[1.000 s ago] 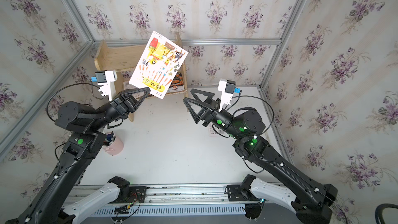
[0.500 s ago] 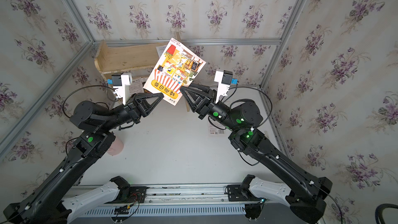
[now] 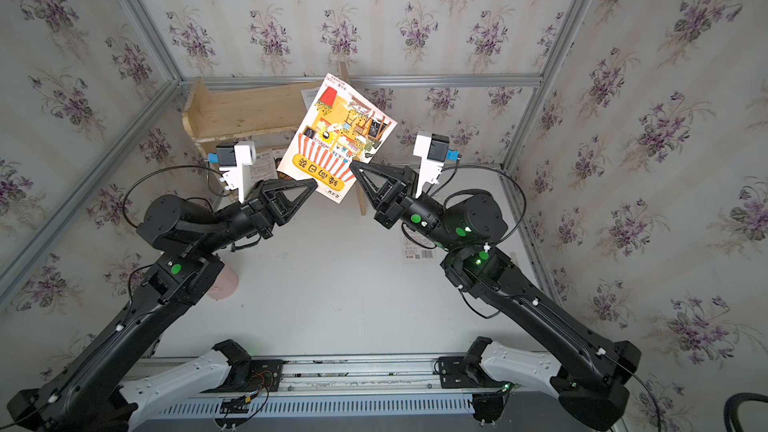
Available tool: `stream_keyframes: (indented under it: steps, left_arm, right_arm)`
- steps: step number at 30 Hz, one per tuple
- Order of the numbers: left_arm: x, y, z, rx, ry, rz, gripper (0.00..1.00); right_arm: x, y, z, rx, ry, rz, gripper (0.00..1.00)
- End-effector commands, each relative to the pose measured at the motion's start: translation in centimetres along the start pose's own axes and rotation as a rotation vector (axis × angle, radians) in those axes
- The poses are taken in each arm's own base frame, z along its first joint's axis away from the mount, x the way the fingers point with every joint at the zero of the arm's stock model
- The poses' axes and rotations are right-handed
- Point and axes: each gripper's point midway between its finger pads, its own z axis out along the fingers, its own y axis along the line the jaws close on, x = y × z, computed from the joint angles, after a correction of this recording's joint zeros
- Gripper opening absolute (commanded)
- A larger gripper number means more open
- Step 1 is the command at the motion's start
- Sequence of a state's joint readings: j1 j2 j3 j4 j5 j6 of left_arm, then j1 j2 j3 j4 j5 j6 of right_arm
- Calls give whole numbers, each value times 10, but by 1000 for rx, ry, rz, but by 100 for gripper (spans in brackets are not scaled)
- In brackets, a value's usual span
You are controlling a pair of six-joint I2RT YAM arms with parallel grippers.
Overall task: Take the seed bag off the shelf
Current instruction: Pick up the seed packet from the shelf.
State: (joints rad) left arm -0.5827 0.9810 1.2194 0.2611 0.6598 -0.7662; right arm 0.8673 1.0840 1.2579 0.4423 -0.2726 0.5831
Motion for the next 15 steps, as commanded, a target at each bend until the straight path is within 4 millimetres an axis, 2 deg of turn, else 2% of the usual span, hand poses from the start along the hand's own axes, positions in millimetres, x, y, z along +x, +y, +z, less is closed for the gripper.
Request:
stream_keyframes:
  steps: [1, 5, 7, 8, 15]
  left_arm:
    - [-5, -2, -1, -11, -14, 39, 32]
    - [-4, 5, -3, -77, 21, 80, 76]
    - [-3, 10, -6, -121, 42, 101, 95]
    - [-3, 11, -8, -145, 60, 117, 100]
    - [17, 33, -39, -397, 310, 248, 100]
  right_arm:
    - [-6, -3, 0, 22, -25, -16, 0]
    - [-8, -17, -4, 102, -26, -44, 0]
    - [-9, -24, -11, 139, -19, -49, 0]
    - [-9, -26, -16, 155, -12, -51, 0]
    - [2, -63, -62, 366, 142, -82, 0]
